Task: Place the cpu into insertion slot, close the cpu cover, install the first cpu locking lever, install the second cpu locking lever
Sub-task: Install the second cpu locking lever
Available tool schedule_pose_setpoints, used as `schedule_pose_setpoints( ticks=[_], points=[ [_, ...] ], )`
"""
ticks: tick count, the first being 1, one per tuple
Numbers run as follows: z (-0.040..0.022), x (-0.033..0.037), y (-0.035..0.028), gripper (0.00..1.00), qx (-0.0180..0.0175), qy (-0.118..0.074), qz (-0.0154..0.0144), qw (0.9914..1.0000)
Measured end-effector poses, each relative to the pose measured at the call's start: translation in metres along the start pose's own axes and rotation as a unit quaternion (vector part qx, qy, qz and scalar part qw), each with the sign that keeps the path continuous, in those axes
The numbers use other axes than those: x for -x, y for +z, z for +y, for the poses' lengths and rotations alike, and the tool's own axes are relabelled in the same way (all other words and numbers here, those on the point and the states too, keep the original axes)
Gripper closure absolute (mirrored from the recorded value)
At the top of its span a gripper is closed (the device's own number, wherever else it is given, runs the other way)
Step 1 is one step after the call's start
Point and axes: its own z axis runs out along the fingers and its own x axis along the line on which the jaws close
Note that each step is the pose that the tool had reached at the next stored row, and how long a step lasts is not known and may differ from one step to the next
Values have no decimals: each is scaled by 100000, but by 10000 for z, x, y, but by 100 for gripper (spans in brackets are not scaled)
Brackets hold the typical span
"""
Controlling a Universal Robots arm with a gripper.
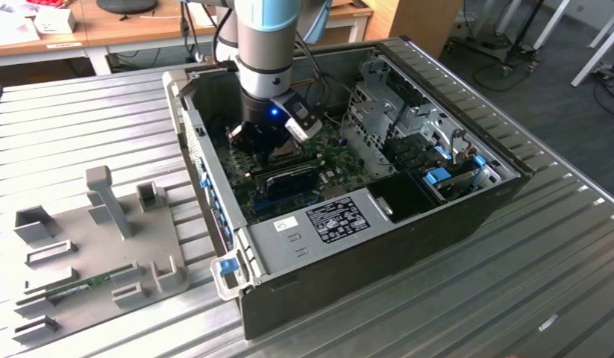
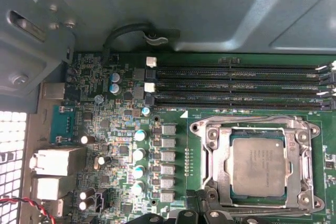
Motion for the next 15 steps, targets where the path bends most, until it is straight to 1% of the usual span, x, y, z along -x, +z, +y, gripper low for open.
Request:
schedule_pose_setpoints(
  ticks=[3, 12, 13, 15],
  points=[
    [2, 0, -28, 90, -8, 8, 7, 100000],
    [17, 7, -226, 90, -6, 5, 23, 100000],
    [18, 7, -238, 90, -7, 7, 24, 100000],
    [18, 8, -240, 90, 10, 3, 14, 100000]
  ],
)
